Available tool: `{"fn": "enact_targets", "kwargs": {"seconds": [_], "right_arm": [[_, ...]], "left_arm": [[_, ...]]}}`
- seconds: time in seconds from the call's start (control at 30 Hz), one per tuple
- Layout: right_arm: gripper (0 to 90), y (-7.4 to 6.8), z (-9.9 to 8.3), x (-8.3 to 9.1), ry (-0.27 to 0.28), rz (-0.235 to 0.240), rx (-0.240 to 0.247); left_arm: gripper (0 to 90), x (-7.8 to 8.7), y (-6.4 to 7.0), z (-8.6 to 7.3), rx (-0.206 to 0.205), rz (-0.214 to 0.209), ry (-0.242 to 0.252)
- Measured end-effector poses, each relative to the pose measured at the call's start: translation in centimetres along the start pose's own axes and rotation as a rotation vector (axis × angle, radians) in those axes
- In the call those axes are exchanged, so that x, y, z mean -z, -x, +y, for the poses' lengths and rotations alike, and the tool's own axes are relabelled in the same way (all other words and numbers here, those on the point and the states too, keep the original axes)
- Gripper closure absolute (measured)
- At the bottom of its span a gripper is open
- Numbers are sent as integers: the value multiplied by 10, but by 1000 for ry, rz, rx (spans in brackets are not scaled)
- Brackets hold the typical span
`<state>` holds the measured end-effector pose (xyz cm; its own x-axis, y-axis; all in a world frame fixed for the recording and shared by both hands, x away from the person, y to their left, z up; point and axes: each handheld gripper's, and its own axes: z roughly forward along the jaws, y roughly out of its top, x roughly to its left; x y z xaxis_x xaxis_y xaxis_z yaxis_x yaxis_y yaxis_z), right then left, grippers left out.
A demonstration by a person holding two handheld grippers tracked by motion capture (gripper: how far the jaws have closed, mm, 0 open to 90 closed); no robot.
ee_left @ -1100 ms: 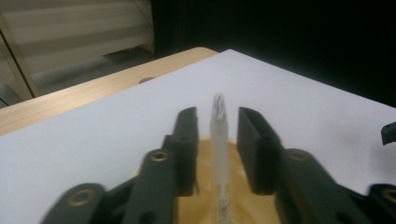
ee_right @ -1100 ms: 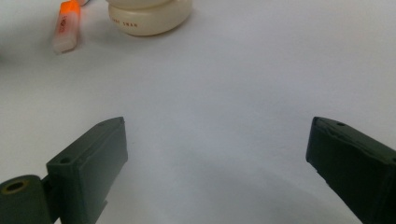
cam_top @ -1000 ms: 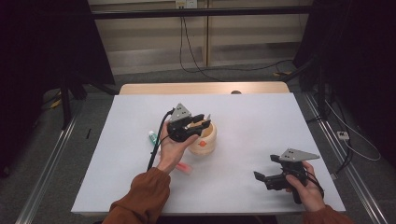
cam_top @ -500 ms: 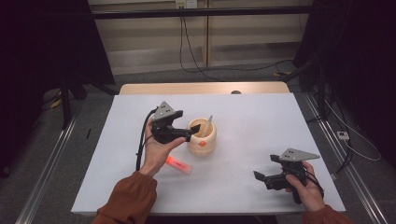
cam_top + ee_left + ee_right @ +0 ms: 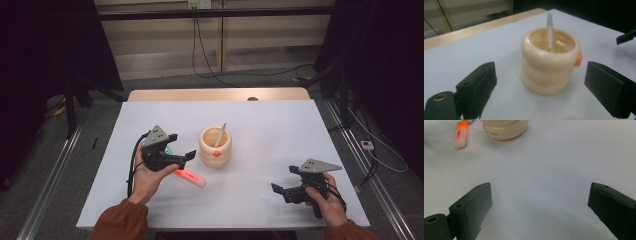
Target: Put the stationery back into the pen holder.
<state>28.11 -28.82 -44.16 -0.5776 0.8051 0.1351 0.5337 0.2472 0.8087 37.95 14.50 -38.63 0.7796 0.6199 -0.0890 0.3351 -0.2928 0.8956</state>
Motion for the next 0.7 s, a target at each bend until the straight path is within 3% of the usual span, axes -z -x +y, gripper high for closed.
{"fn": "enact_targets", "kwargs": {"seconds": [0.13,0.17,0.27,0.33,0.43,0.57,0.6,0.63,0.7], "right_arm": [[53,0,0,0,-3,1,2],[53,0,-1,-1,-4,1,-2],[53,-2,-1,0,-2,7,3],[53,-2,-1,0,0,12,8],[52,-2,-1,0,0,13,9],[52,-2,-1,0,0,12,9],[52,-2,-1,0,0,12,9],[52,-2,-1,0,-1,11,8],[52,-2,-1,0,-2,11,7]], "left_arm": [[185,8,3,-16,14,8,-10],[260,9,5,-19,16,2,-15],[311,8,8,-31,33,-24,-54],[345,8,8,-35,6,7,-85],[385,6,4,-37,14,13,-94],[582,2,2,-39,14,-6,-112],[582,1,1,-40,14,-13,-120],[757,0,1,-40,-1,-20,-129],[795,-3,0,-41,4,-8,-146]]}}
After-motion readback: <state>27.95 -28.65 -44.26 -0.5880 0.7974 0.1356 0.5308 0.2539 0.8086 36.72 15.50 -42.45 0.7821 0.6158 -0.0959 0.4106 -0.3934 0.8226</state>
